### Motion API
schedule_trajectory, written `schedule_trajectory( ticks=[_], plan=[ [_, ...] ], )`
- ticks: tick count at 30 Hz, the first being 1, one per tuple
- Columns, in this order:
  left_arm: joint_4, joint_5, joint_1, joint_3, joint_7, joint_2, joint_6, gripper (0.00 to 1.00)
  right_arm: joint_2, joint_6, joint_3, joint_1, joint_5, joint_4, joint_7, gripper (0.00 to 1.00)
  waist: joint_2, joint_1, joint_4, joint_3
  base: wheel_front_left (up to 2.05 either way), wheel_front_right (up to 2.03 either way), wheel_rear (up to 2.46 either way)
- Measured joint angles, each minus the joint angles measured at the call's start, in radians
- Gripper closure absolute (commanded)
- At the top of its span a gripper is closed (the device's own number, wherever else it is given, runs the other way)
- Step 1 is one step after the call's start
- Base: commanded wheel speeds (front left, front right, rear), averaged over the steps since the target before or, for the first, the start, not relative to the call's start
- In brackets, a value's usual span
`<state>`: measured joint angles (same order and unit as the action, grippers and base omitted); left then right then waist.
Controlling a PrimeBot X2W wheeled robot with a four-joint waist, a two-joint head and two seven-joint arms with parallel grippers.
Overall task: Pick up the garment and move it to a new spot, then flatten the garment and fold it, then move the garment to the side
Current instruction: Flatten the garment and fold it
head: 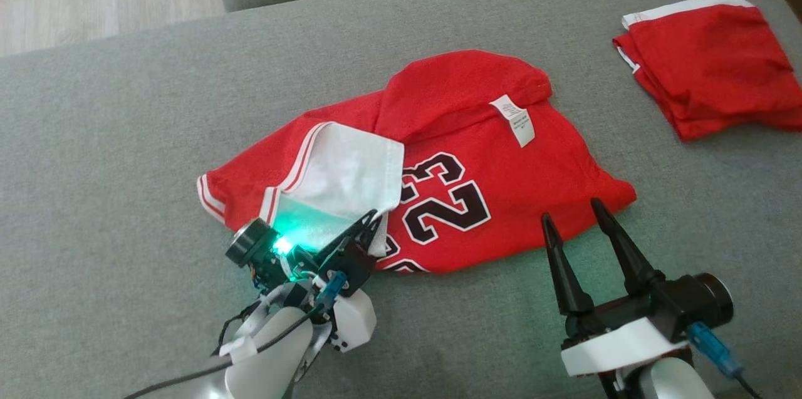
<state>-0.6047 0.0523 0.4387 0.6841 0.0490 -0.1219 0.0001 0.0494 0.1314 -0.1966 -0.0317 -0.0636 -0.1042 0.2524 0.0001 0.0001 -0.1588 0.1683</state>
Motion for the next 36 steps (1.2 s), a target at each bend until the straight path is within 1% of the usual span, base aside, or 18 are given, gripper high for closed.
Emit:
schedule_trajectory(
  ticks=[3,7,10,12,15,20,21,22,26,30,33,36],
  plan=[
    [-0.01,-0.001,0.006,0.004,0.001,0.0,0.0,1.0,0.0,0.0,0.0,0.002,0.0,0.0,0.0,0.0,0.0,0.0,0.004,-0.002,0.0,0.0,0.0],
    [-0.001,-0.02,0.007,0.002,0.03,0.0,0.002,1.0,-0.001,0.0,0.003,0.002,0.0,0.0,0.0,0.0,0.0,0.0,0.013,-0.005,0.0,0.0,0.0],
    [0.051,-0.039,0.005,-0.007,0.047,-0.003,0.011,1.0,-0.001,0.0,0.016,0.002,0.0,0.002,0.0,0.0,0.0,0.0,0.026,-0.009,0.0,0.0,0.0],
    [0.109,-0.05,-0.001,-0.015,0.051,-0.015,0.024,1.0,-0.001,0.0,0.029,0.002,0.0,0.003,0.0,0.0,0.0,-0.0001,0.038,-0.011,0.0,0.0,0.0],
    [0.22,-0.055,-0.028,-0.049,0.049,-0.06,0.05,1.0,-0.001,0.0,0.049,0.002,0.0,0.004,0.0,0.0,0.0,0.0,0.061,-0.014,0.0,0.0,0.0],
    [0.426,-0.091,-0.106,-0.132,0.011,-0.183,0.083,1.0,0.012,0.0,0.095,0.032,0.017,-0.002,0.0,0.0,0.0,-0.0001,0.107,-0.007,0.0,0.0,0.0],
    [0.465,-0.099,-0.117,-0.149,0.003,-0.202,0.089,1.0,0.02,0.0,0.112,0.052,0.023,-0.014,0.0,0.0,0.0,-0.0001,0.117,-0.001,0.0,0.0,0.0],
    [0.465,-0.099,-0.117,-0.149,0.003,-0.202,0.089,1.0,0.02,0.0,0.112,0.052,0.023,-0.014,0.0,0.0,0.0,-0.0001,0.117,-0.001,0.0,0.0,0.0],
    [0.567,-0.132,-0.131,-0.211,-0.018,-0.256,0.098,1.0,0.068,0.0,0.148,0.157,0.035,-0.105,0.0,0.0,0.0,-0.0001,0.149,0.027,0.0,0.0,0.0],
    [0.615,-0.151,-0.133,-0.243,-0.031,-0.285,0.106,1.0,0.128,0.0,0.158,0.275,-0.01,-0.242,0.0,0.0,0.0,0.0,0.174,0.061,0.0,0.0,0.0],
    [0.637,-0.151,-0.133,-0.247,-0.04,-0.286,0.107,1.0,0.17,0.0,0.149,0.367,-0.112,-0.366,0.0,0.0,0.0,0.0,0.193,0.084,0.0,0.0,0.0],
    [0.645,-0.151,-0.133,-0.247,-0.045,-0.286,0.107,1.0,0.217,0.0,0.096,0.443,-0.233,-0.472,-0.01,0.0,0.0,0.0,0.211,0.103,0.0,0.0,0.0]
  ],
)
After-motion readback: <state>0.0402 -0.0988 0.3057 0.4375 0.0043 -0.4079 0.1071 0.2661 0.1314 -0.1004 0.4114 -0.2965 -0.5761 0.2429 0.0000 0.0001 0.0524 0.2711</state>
